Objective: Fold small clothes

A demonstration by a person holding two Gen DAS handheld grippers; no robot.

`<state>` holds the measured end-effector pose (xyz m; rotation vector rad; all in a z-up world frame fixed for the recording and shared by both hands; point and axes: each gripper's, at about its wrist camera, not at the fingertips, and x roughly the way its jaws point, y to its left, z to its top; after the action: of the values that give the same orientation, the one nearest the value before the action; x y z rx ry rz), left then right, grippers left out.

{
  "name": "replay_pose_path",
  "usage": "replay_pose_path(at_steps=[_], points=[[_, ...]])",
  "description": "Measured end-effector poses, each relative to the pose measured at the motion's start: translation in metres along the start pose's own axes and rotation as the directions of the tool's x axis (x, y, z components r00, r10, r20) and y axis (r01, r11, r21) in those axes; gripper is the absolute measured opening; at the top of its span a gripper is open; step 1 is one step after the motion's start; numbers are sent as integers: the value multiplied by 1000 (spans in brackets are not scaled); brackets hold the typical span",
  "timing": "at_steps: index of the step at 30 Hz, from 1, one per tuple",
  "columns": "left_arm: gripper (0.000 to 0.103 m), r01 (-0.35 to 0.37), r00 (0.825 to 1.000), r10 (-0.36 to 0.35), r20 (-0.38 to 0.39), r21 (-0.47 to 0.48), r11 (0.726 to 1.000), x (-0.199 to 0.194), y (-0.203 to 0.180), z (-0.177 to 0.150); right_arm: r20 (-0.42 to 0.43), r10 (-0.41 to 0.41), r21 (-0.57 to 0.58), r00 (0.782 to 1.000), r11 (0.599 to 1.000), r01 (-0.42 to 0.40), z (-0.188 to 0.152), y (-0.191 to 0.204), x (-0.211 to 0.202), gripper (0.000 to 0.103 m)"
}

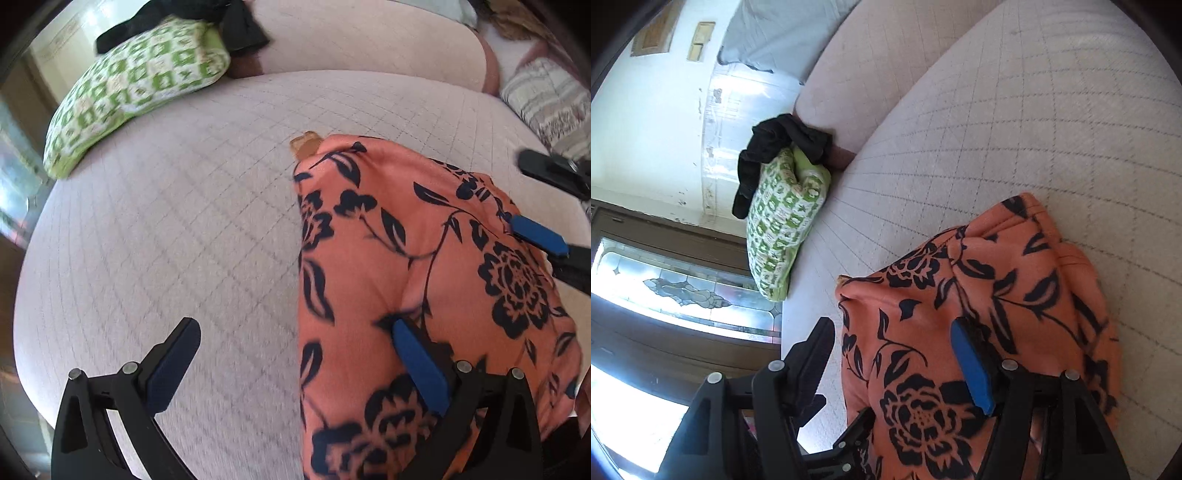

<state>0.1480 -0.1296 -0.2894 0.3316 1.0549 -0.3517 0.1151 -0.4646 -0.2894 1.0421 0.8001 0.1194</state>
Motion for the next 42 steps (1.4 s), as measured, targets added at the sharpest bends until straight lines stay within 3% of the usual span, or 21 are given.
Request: replay_pose_path(at_steps=[3, 6, 8, 10, 11, 13, 15, 18, 19, 20, 23, 28, 31, 36, 42], points=[[103, 3, 1000, -4, -6, -17, 1000, -14, -3, -14, 31, 41, -28, 999, 999, -40, -10, 0, -25, 71], [103, -25, 999, 24, 26, 30, 999, -25, -15, -36, -5, 116, -106, 993, 988, -116, -25, 8, -50, 70], [103, -36, 998, 34, 56, 44, 998, -24, -21, -52, -29, 100, -116, 995, 988, -102, -37, 5, -56, 69], [103, -35, 996, 33, 84, 24, 999, -22, -23, -59, -135, 9, -88, 991, 996, -21, -51, -10, -42, 68], [103, -36, 997, 34, 69, 23, 999, -21, -24, -58, -193, -42, -62, 980, 998, 30, -58, -22, -32, 57], [103, -32, 999, 31, 40, 25, 999, -26, -24, -53, -168, -49, -28, 984, 999, 45, -58, -31, -37, 38], [103, -18, 1000, 17, 7, 36, 999, -28, -20, -43, -150, 31, 19, 988, 999, -28, -51, -35, -50, 38], [103, 9, 1000, -9, 25, 6, 1000, -39, -8, -37, -47, 56, 53, 997, 997, -54, -38, -44, -75, 45], [103, 19, 999, -19, 37, -7, 1000, -42, -5, -35, -29, 65, 69, 997, 996, -63, -35, -47, -80, 68], [103, 34, 998, -33, 44, -23, 999, -44, -1, -33, -10, 70, 85, 998, 994, -69, -32, -49, -84, 82], [103, 130, 991, -131, 3, -86, 988, -39, 13, -21, -1, 41, 94, 999, 995, -41, -25, -56, -91, 83], [103, 279, 952, -300, -67, -222, 934, -24, 22, -7, -75, -30, 104, 997, 994, 38, -22, -65, -76, 83], [103, 241, 962, -263, -70, -233, 942, -15, 23, -1, -78, -31, 115, 996, 993, 40, -18, -71, -69, 83], [103, 146, 987, -154, -40, -160, 976, -9, 9, -1, -90, -29, 139, 996, 989, 41, -16, -75, -59, 83], [103, 64, 998, -64, -2, -67, 996, -3, -20, -12, -161, -66, 147, 985, 985, 90, -20, -81, -37, 84]])
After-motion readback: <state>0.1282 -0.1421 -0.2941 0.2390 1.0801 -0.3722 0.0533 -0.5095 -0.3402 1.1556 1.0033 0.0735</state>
